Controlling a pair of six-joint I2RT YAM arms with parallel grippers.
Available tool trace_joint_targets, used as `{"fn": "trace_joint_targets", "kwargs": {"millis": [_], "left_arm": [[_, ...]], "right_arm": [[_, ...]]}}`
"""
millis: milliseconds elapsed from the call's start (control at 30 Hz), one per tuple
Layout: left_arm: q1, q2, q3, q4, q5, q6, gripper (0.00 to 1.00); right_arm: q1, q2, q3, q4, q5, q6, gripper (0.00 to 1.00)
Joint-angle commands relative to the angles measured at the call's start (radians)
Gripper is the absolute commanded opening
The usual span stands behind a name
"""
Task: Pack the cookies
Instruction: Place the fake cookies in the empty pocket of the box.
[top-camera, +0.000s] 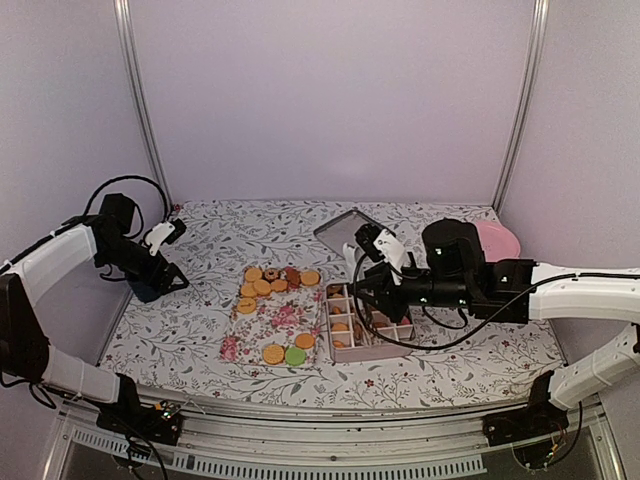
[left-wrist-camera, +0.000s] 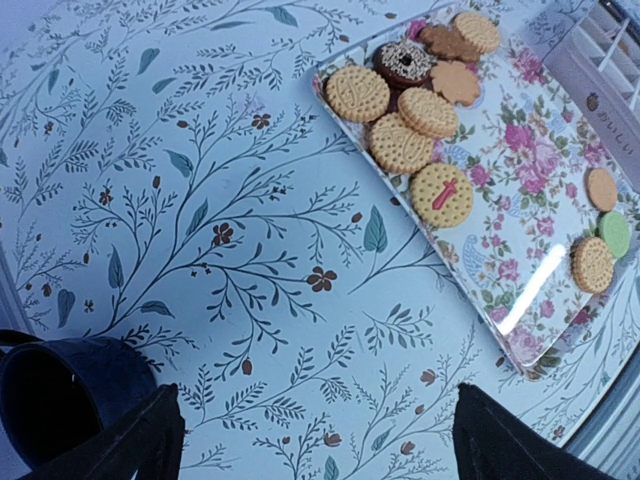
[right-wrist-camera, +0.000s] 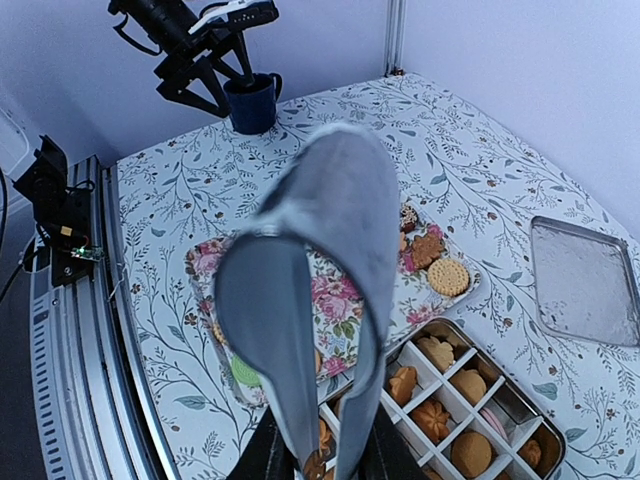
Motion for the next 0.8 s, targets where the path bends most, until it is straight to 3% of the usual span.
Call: {"fn": "trace_joint_targets", "kwargs": {"millis": [0,233,533,767], "left_arm": [[0.000,0.002,0.010,0.004,0.006,0.002,0.94],[0.001,0.005,0.005,0.006,0.006,0.005,0.94],[0.000,0.005,0.008,0.007,0.009,0.000,0.94],[0.001,0.005,0.008,0.006,-0.002,0.004,0.94]], "right_arm": [[-0.005,0.029,0.019,0.054,0.004,0.010,0.25],[-0.016,0.025,0.024,0.055,0.018,0.010,0.34],[-0.022,0.014,0.063,0.089,0.016,-0.004,0.30],[-0.008,0.134,0.185,0.158,-0.080,-0.011,0.30]]}}
